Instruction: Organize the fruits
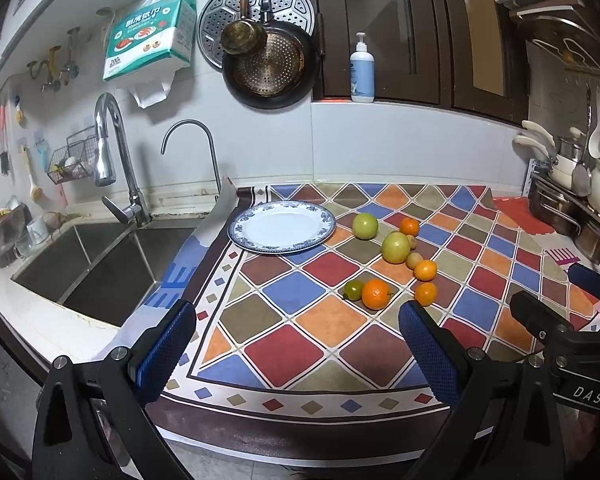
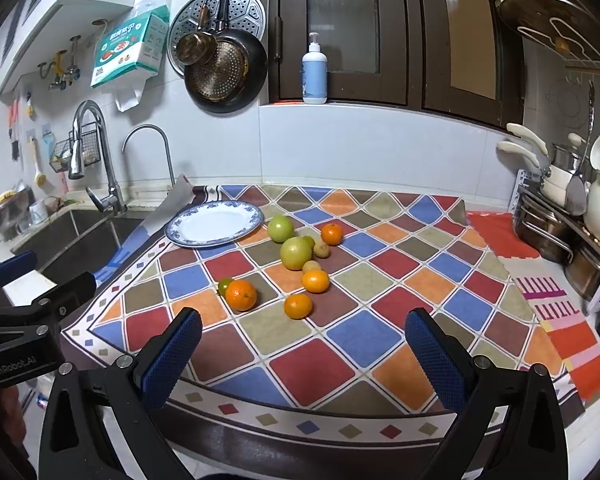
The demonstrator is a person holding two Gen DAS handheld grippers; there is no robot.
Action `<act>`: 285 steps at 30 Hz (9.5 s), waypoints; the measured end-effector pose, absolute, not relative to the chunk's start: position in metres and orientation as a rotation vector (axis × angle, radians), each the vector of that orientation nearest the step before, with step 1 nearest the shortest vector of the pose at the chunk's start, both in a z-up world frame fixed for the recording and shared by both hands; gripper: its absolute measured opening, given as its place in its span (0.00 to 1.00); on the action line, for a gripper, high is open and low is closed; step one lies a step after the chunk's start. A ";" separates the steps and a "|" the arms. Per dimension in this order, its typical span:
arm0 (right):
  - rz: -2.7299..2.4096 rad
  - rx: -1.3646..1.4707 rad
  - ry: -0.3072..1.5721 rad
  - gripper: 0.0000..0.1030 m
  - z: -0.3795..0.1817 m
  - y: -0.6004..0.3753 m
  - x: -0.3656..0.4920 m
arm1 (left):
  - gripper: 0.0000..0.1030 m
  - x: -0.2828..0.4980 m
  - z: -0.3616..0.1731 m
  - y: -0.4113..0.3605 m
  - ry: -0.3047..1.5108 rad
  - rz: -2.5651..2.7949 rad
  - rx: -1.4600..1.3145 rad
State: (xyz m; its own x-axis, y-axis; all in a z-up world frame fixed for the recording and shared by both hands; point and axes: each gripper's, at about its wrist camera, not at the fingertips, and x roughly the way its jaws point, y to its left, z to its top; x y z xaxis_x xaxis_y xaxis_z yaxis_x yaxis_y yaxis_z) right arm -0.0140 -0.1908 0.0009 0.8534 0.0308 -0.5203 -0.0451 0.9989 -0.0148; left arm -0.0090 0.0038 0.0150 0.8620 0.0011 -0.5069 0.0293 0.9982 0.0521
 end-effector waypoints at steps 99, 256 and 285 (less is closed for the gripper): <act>-0.054 0.001 0.820 0.69 -0.081 -0.172 0.110 | 0.61 0.133 -0.077 -0.043 0.604 -0.633 0.510; 0.269 -0.024 0.652 0.70 0.005 -0.108 0.290 | 0.94 0.257 0.016 0.065 0.553 -0.077 0.053; 0.157 -0.037 0.588 0.73 0.004 -0.182 0.168 | 0.97 0.151 0.009 -0.006 0.503 -0.100 0.075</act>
